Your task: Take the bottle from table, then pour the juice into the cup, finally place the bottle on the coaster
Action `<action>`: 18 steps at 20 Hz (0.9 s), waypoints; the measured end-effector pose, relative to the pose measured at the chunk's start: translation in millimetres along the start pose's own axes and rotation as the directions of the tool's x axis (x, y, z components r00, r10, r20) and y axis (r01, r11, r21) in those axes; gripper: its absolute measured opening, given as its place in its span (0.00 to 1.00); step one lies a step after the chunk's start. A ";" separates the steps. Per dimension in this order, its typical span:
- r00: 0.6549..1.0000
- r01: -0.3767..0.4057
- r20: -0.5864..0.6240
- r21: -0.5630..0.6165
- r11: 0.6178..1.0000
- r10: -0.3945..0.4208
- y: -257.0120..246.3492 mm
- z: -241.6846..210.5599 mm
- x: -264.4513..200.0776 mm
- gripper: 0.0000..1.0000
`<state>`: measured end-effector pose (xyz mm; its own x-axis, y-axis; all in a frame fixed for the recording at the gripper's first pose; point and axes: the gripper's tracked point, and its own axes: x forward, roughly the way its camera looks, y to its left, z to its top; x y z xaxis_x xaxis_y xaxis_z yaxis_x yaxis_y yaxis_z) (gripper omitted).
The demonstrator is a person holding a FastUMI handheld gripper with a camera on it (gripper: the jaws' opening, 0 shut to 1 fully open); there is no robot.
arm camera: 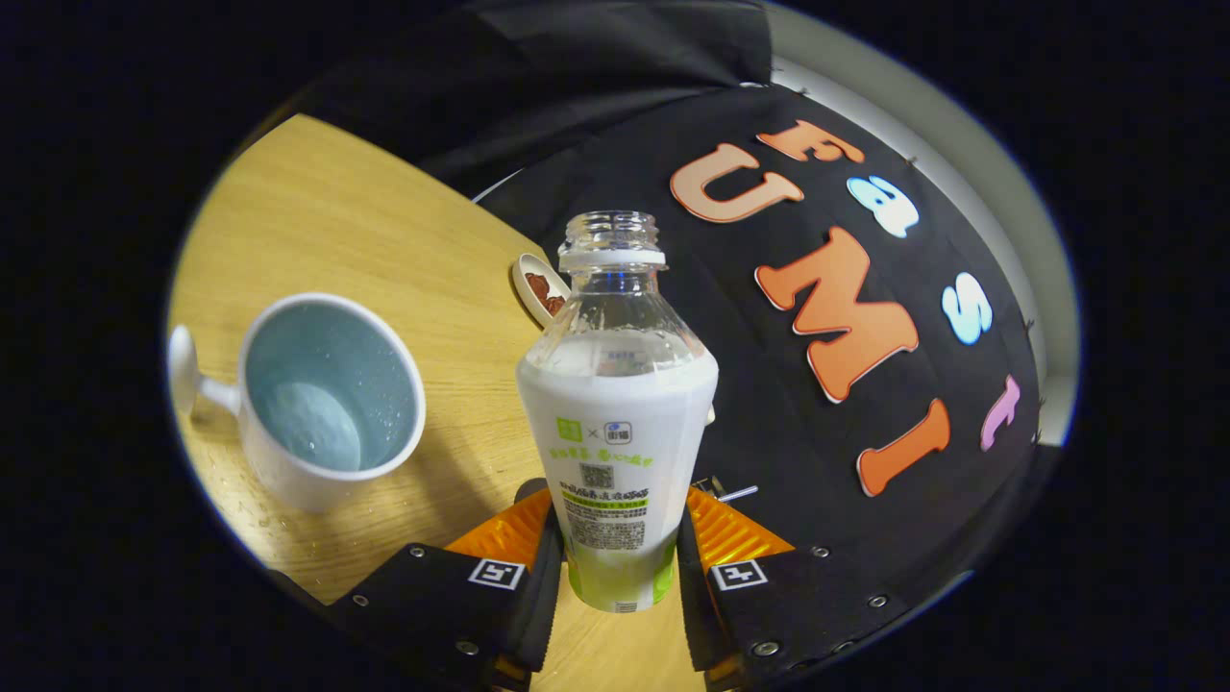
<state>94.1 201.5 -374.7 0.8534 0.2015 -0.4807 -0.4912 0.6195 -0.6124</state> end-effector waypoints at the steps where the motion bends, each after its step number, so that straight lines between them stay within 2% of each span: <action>1: 1.000 -0.006 -0.005 0.069 0.998 0.006 -3.4 0.0 4.8 0.56; 5: 1.000 -0.009 -0.008 0.277 0.961 0.011 -19.1 -2.8 24.1 0.56; 10: 0.999 0.013 -0.046 0.497 0.868 0.011 -41.8 -18.1 50.0 0.56; 14: 0.999 0.003 -0.038 0.599 0.801 0.025 -45.5 -18.2 63.5 0.56; 18: 0.996 -0.029 -0.039 0.676 0.736 0.075 -29.5 -21.8 78.4 0.56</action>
<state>171.6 182.5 -408.0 0.8069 0.2174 -0.5492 -0.2680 0.9634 -0.0123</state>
